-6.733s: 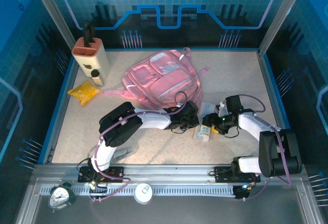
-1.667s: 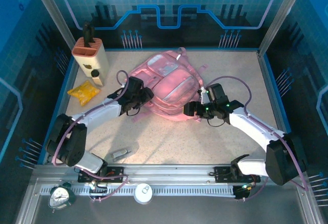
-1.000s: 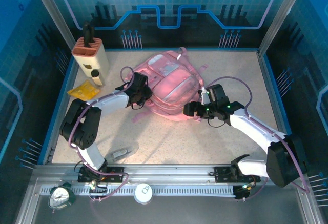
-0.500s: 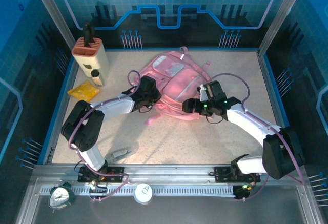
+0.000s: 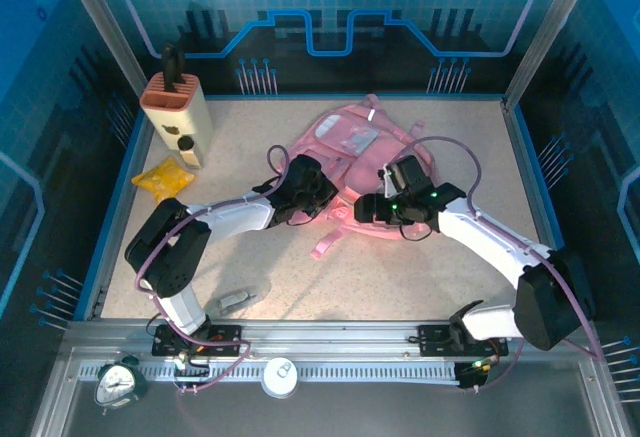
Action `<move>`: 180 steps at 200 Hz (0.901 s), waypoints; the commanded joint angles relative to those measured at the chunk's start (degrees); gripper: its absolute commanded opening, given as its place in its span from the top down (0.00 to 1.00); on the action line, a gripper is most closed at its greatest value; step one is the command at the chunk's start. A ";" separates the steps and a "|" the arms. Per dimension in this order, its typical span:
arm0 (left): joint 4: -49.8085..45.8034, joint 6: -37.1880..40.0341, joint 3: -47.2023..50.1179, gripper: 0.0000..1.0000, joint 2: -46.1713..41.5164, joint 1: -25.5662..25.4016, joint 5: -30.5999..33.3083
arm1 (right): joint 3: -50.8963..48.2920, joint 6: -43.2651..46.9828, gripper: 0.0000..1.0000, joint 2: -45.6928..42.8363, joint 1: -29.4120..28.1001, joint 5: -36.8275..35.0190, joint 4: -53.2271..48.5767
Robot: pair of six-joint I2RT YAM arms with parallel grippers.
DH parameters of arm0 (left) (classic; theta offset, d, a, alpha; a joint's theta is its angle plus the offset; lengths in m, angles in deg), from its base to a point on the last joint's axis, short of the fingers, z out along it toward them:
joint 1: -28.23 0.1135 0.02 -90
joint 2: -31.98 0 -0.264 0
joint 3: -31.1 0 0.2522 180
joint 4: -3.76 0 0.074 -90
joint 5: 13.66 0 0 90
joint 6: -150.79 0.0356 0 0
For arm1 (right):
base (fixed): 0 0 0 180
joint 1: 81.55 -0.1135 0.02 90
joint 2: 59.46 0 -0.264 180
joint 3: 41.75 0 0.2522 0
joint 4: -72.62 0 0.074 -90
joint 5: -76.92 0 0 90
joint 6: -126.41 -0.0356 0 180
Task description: Pack the student bag
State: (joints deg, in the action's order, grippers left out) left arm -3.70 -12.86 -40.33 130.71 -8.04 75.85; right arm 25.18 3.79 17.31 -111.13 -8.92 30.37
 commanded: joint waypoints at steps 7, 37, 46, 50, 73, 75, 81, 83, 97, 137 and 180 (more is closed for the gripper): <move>4.07 0.52 0.34 1.00 -1.45 -0.35 -3.25 | 0.18 -2.33 0.23 0.62 -4.00 -3.14 0.67; 3.69 0.35 0.23 1.00 -1.79 -0.37 -2.97 | 1.59 -3.76 0.31 4.15 -5.46 -3.48 1.33; 3.34 0.67 0.06 1.00 -1.97 -0.38 -2.93 | 1.45 -4.00 0.34 4.22 -5.81 -4.16 1.95; 3.05 0.74 -0.07 1.00 -2.05 -0.33 -2.84 | 1.48 -4.22 0.35 4.13 -6.04 -4.64 2.19; 2.66 0.89 -0.34 1.00 -2.58 -0.36 -2.81 | 0.99 -6.68 0.43 4.13 -6.66 -6.51 3.46; 2.66 0.83 -0.34 1.00 -2.59 -0.37 -2.75 | 0.89 -6.91 0.43 4.10 -6.75 -6.48 3.71; 2.75 0.77 -0.30 1.00 -2.71 -0.38 -2.61 | 0.74 -7.56 0.46 4.17 -6.85 -6.43 4.30; 2.81 0.78 -0.28 1.00 -2.75 -0.38 -2.59 | 0.78 -7.88 0.46 4.22 -6.84 -6.44 4.45; 3.01 0.78 -0.33 1.00 -2.76 -0.36 -2.63 | 0.86 -9.56 0.50 4.75 -7.54 -7.38 5.42; 2.97 0.77 -0.67 1.00 -2.98 -0.33 -2.90 | 1.07 -14.36 0.58 7.46 -10.36 -8.77 8.47; 3.69 -0.13 0.36 1.00 -3.90 -0.46 -2.65 | 1.41 -21.46 0.55 10.71 -13.58 -12.85 13.59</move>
State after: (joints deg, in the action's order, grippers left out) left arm -3.65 -12.83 -40.09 130.26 -8.04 75.85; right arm 25.38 -11.97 25.13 -123.55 -18.49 39.83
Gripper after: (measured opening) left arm 0.048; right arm 0.459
